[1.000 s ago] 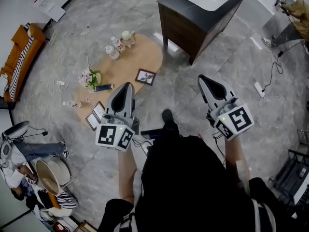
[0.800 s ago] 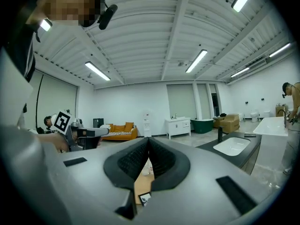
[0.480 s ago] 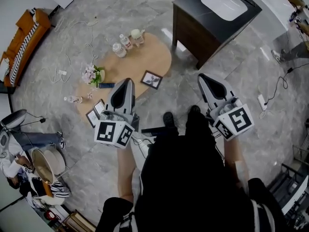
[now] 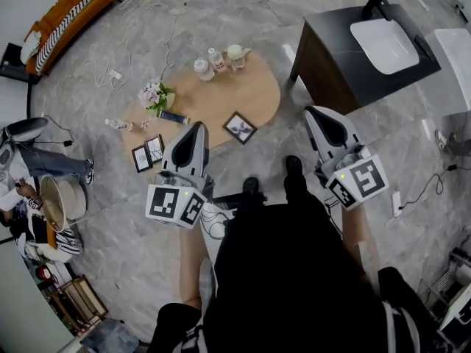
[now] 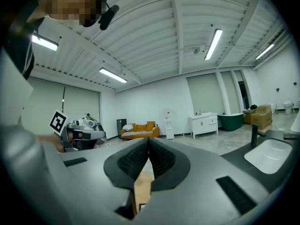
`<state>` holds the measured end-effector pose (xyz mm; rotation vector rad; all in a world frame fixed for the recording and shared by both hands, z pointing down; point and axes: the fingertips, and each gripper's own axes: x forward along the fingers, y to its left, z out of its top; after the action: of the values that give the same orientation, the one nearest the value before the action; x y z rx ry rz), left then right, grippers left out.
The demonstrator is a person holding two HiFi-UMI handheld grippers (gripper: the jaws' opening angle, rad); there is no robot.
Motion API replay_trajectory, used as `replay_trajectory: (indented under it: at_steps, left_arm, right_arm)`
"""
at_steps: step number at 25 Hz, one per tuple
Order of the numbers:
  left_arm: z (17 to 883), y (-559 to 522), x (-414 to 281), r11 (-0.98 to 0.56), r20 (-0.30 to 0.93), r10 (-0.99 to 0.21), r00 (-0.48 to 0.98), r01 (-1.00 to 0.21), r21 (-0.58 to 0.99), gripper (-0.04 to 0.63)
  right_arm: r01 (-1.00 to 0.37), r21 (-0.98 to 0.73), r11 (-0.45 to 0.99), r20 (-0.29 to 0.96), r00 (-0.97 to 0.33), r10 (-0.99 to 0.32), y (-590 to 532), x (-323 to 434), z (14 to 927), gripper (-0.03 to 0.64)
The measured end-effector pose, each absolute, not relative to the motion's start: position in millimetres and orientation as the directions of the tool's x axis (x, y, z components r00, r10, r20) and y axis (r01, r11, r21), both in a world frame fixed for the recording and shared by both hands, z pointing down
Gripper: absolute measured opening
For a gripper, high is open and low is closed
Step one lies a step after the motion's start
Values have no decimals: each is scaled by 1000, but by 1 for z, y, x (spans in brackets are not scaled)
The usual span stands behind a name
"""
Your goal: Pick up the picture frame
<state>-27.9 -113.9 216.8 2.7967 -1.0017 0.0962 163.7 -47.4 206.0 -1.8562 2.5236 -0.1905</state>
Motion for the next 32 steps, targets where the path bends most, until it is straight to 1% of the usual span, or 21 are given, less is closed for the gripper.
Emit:
replay_trajectory:
  at_steps: [9, 18, 24, 29, 32]
  left_arm:
    - [213, -117, 8, -602, 112, -782, 612, -790, 114, 14]
    - [228, -95, 23, -464, 163, -862, 479, -877, 127, 14]
    - [254, -90, 26, -430, 202, -867, 456, -888, 163, 14]
    - [287, -99, 20, -420, 239, -855, 460, -885, 200, 14]
    - [312, -109, 12, -417, 260, -848, 463, -884, 213, 14]
  right_arm:
    - [-858, 22, 514, 98, -509, -855, -99, 193, 212, 12]
    - [-738, 2, 675, 124, -670, -732, -111, 194, 234, 14]
    - [-699, -40, 714, 122, -713, -691, -113, 191, 255, 13]
    - [-707, -53, 705, 178, -702, -690, -118, 187, 281, 14]
    - [-701, -17, 713, 203, -701, -684, -124, 176, 295, 14]
